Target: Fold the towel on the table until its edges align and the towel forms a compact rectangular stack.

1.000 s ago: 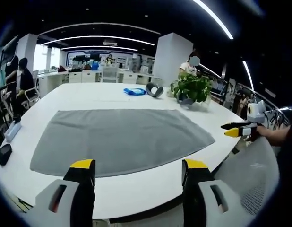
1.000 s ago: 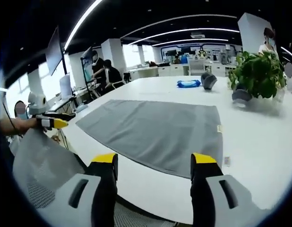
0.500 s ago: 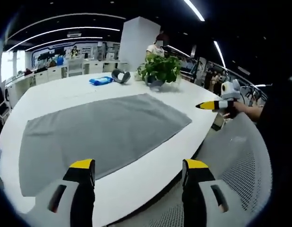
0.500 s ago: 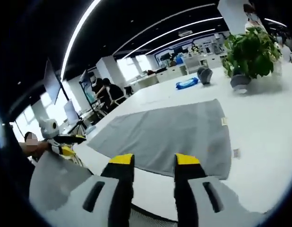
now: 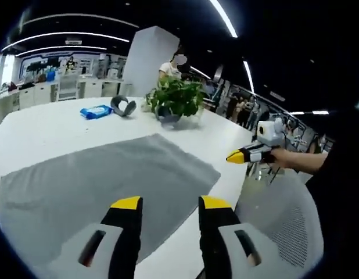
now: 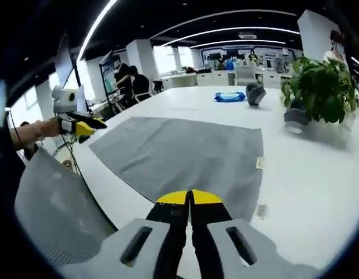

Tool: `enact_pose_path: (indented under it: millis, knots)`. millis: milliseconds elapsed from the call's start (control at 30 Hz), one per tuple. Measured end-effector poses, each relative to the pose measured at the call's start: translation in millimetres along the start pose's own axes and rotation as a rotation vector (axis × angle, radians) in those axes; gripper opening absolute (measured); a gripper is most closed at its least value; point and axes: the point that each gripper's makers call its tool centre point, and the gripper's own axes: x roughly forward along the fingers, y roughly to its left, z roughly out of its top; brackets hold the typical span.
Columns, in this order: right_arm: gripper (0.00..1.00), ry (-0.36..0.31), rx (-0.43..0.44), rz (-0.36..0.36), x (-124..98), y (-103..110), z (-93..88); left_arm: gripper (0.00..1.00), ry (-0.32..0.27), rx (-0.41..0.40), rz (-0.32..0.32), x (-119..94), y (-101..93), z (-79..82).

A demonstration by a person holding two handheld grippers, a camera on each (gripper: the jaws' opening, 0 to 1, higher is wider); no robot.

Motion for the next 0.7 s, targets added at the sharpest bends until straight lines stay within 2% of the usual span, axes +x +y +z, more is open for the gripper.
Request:
enact_pose_path:
  millis: [167, 233, 267, 333, 367, 467, 533, 567, 600, 633, 700]
  knots:
    - [0.00, 0.077, -0.086, -0.036, -4, -11, -12.0, 0.32, 0.014, 0.011, 0.007, 34, -6.8, -6.7]
    - [0.00, 0.088, -0.088, -0.041, -3, -14, -16.5, 0.26, 0.032, -0.006, 0.012, 45, -8.7, -15.5]
    - [0.02, 0.094, -0.072, -0.044, -2, -17, -19.4, 0.26, 0.040, -0.009, 0.017, 48, -9.7, -19.4]
    - [0.09, 0.108, -0.039, -0.045, 0, -20, -25.2, 0.28, 0.025, -0.014, 0.027, 54, -13.1, -26.0]
    - [0.10, 0.123, -0.012, -0.059, 1, -25, -30.1, 0.29, 0.010, -0.050, 0.025, 57, -16.5, -28.7]
    - [0.08, 0.173, -0.022, -0.094, 2, -39, -42.8, 0.32, -0.028, -0.126, 0.035, 59, -19.4, -32.6]
    - [0.08, 0.207, -0.034, -0.113, 3, -49, -50.4, 0.37, -0.018, -0.123, 0.049, 60, -16.8, -38.9]
    - [0.08, 0.224, -0.034, -0.116, 4, -52, -54.1, 0.40, 0.006, -0.112, 0.060, 61, -14.5, -41.4]
    - [0.09, 0.244, -0.031, -0.124, 5, -58, -59.3, 0.42, 0.014, -0.062, 0.083, 61, -9.2, -41.4]
    - [0.09, 0.255, -0.030, -0.130, 6, -62, -62.1, 0.43, -0.002, -0.045, 0.097, 61, -6.2, -40.1]
    - [0.10, 0.286, -0.020, -0.143, 9, -72, -69.5, 0.45, 0.008, -0.077, 0.098, 60, -7.1, -41.5]
